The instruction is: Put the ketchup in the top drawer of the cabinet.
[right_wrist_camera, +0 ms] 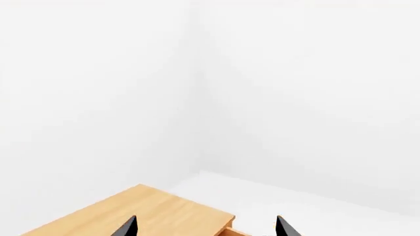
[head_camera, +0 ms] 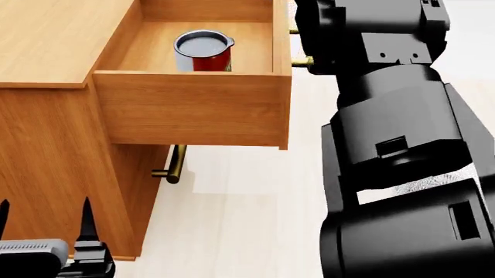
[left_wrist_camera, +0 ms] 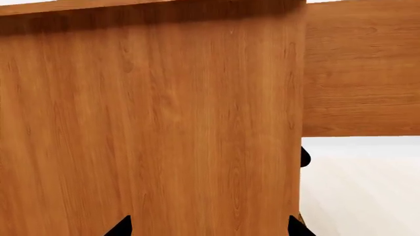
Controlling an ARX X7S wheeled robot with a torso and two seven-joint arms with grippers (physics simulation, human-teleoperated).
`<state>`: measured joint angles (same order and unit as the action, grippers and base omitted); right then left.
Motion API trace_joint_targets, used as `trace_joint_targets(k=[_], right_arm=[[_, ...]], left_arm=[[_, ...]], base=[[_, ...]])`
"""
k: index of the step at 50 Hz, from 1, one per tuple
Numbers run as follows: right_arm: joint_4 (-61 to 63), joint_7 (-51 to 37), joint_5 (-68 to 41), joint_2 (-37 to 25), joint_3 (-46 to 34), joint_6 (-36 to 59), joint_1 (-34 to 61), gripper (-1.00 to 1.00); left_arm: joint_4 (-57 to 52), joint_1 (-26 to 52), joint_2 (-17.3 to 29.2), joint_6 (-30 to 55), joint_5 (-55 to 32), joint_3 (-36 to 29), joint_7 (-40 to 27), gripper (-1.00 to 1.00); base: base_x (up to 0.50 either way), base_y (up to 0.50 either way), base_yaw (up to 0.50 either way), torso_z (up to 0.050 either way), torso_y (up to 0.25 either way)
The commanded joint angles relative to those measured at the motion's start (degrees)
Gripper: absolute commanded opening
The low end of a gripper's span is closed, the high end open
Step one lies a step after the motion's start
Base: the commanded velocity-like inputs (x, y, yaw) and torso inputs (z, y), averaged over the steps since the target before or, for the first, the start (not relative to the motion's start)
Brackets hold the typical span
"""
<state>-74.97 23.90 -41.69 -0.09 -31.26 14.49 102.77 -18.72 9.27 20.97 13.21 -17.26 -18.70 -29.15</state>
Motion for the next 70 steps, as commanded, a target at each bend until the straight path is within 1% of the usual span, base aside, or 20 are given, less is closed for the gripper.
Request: trace_joint_targets(k=[1, 3, 6, 8, 9, 12, 15, 16, 22, 31, 38, 52, 60, 70], right_arm=[[0.1, -3.1, 7.2, -0.5, 8.4, -4.0, 2.1, 1.00], [0.5, -2.8, 7.0, -0.8, 8.9, -3.8, 2.1, 1.00], [15.3, -8.0, 5.6, -4.1, 8.7, 2.6, -3.3, 1.00], [29.0, -12.4, 3.8, -7.3, 8.7, 8.3, -8.0, 1.00], [32.2, -14.1, 4.4, -8.1, 8.0, 9.0, -9.2, 1.00], [46.6, -19.3, 0.3, -11.9, 9.7, 16.0, -13.6, 1.00], [55.3, -22.5, -2.7, -14.2, 10.9, 20.3, -16.3, 1.00], [60.6, -24.6, -4.3, -15.7, 11.6, 22.4, -18.3, 1.00], [73.3, -30.7, -9.1, -19.5, 14.6, 27.2, -23.6, 1.00], [85.1, -36.1, -13.0, -23.5, 17.5, 29.5, -31.3, 1.00], [92.8, -39.7, -13.5, -26.0, 18.5, 29.6, -37.2, 1.00], [107.6, -47.2, -22.6, -30.3, 25.5, 31.2, -46.0, 1.00], [115.5, -51.3, -24.7, -33.3, 28.7, 31.2, -51.5, 1.00], [122.5, -53.9, -23.0, -35.9, 31.3, 29.8, -60.2, 1.00]], left_arm=[[-3.5, 0.9, 0.8, 1.9, 0.1, -0.6, -0.4, 1.00], [-4.1, 0.9, 0.9, 2.2, 0.1, -0.6, -0.5, 1.00], [-5.5, 1.1, 1.2, 3.0, 0.0, -0.7, -0.6, 1.00], [-7.1, 1.1, 1.6, 3.8, 0.0, -0.7, -0.9, 1.00], [-7.7, 1.1, 1.7, 4.1, 0.0, -0.7, -1.1, 1.00], [-10.0, 0.9, 2.3, 4.9, -0.2, -0.5, -1.4, 1.00], [-11.3, 0.7, 2.6, 5.6, -0.1, -0.5, -1.8, 1.00], [-12.4, 0.3, 2.8, 5.9, -0.3, -0.3, -2.1, 1.00], [-15.1, -0.4, 3.5, 6.9, -0.3, -0.3, -2.8, 1.00], [-18.1, -0.9, 4.1, 8.4, -0.4, -0.3, -3.7, 1.00], [-19.8, -1.8, 4.5, 8.9, -0.5, -0.3, -4.2, 1.00], [-24.6, -3.8, 5.9, 10.3, -0.5, 0.2, -5.7, 1.00], [-26.7, -5.5, 6.7, 10.5, -0.2, 0.3, -6.4, 1.00], [-27.9, -7.1, 7.2, 10.3, 0.3, 0.0, -7.1, 1.00]], base=[[0.00, 0.00, 0.00, 0.000, 0.000], [0.00, 0.00, 0.00, 0.000, 0.000], [0.00, 0.00, 0.00, 0.000, 0.000], [0.00, 0.00, 0.00, 0.000, 0.000], [0.00, 0.00, 0.00, 0.000, 0.000], [0.00, 0.00, 0.00, 0.000, 0.000], [0.00, 0.00, 0.00, 0.000, 0.000], [0.00, 0.00, 0.00, 0.000, 0.000], [0.00, 0.00, 0.00, 0.000, 0.000], [0.00, 0.00, 0.00, 0.000, 0.000], [0.00, 0.00, 0.00, 0.000, 0.000], [0.00, 0.00, 0.00, 0.000, 0.000], [0.00, 0.00, 0.00, 0.000, 0.000], [0.00, 0.00, 0.00, 0.000, 0.000]])
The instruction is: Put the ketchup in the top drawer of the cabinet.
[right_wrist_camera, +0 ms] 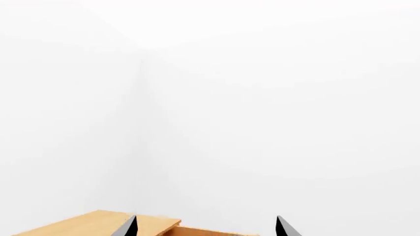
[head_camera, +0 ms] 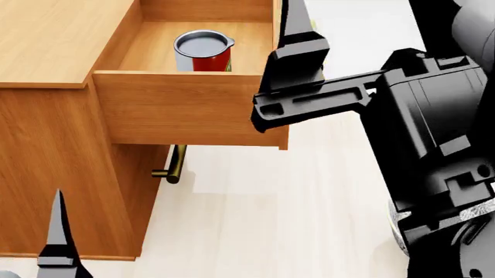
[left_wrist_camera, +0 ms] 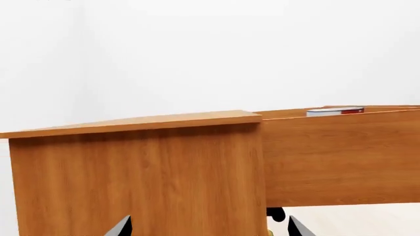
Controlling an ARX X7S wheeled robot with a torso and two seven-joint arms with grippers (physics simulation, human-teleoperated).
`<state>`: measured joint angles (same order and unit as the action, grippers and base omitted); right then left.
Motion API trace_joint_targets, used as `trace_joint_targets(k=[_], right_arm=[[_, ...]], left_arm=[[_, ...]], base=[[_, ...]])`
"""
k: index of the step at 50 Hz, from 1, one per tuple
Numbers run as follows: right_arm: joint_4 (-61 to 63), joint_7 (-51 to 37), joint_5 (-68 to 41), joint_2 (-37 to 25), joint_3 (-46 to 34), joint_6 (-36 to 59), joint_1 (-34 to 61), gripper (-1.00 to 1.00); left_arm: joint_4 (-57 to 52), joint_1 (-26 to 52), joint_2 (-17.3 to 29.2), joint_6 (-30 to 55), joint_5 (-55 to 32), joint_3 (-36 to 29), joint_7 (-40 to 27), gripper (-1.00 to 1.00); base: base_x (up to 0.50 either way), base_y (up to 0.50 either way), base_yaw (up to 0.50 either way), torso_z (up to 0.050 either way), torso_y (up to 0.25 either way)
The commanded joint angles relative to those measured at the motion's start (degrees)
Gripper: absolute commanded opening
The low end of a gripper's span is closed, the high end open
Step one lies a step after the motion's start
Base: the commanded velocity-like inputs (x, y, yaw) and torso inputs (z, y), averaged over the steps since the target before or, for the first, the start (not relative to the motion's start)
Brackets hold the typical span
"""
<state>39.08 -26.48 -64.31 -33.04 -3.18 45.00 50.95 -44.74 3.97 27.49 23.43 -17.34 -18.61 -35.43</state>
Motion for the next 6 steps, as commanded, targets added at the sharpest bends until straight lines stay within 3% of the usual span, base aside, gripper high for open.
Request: trace_joint_targets(k=[1, 6], right_arm=[[8.9, -3.7, 0.2, -3.1, 3.3, -0.9, -9.1, 1.00], [11.4, -4.0, 1.6, -3.3, 4.3, -2.5, -14.4, 1.00]], left_arm=[[-1.8, -2.0, 0.7, -0.2, 0.4, -0.1, -0.8, 1.00], [-2.8, -3.2, 0.8, -0.3, 0.1, 0.0, -1.2, 1.00]], base=[[0.00, 0.00, 0.00, 0.000, 0.000], [0.00, 0.00, 0.00, 0.000, 0.000]])
